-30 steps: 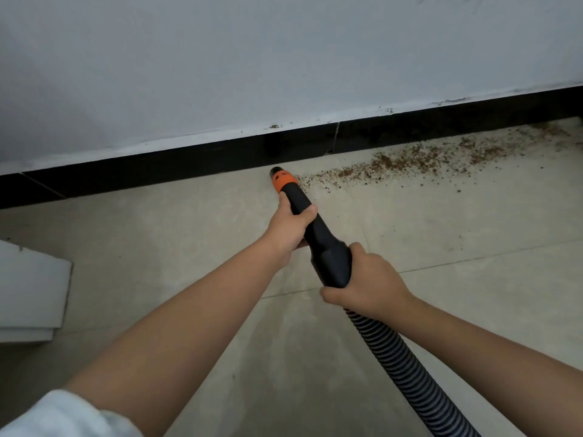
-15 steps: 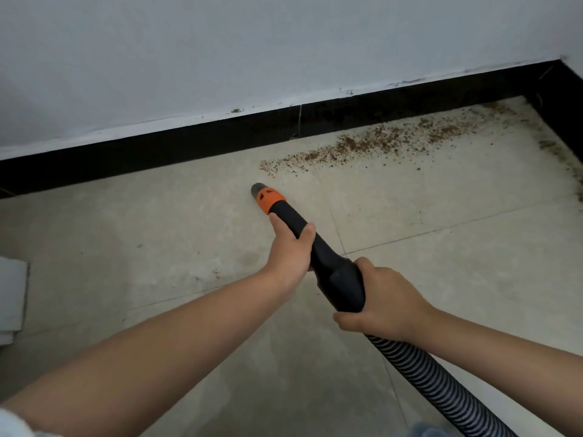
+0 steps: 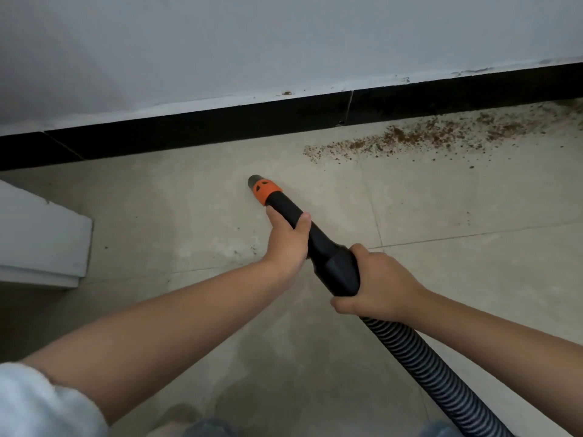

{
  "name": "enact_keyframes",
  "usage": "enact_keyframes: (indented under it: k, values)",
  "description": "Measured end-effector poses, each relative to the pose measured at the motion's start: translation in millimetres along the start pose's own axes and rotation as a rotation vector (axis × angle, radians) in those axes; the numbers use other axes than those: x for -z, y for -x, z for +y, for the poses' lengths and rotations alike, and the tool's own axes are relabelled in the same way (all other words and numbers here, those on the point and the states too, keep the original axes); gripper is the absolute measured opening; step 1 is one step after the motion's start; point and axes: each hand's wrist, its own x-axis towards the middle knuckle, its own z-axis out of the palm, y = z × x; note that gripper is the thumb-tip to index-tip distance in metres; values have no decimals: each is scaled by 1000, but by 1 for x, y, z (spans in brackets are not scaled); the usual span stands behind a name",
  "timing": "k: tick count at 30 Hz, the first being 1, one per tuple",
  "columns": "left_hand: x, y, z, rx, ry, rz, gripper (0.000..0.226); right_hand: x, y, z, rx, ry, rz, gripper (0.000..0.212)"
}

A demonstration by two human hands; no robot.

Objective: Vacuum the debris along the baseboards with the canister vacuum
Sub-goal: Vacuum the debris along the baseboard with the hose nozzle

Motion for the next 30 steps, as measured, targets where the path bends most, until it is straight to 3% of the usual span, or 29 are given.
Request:
enact_keyframes:
  k: [5,11,13,20,26,30]
  values:
    - [16,-19,9,37,94,94,71,2,-30,-11,19,-95,-34,50]
    - [68,-15,-16,125,247,403,68,-6,-61,-51,176,-102,-271,50]
    - [87,-11,-25,110,242,521,62,-19,-68,-70,238,-56,-296,46]
    - [143,0,-40,92,257,717,53,-56,-83,-129,354,10,-354,47]
    - [171,0,-56,62,228,723,51,-80,-81,-149,373,63,-333,50]
    - [167,-7,-49,11,242,598,50,-75,-79,-145,308,43,-268,50]
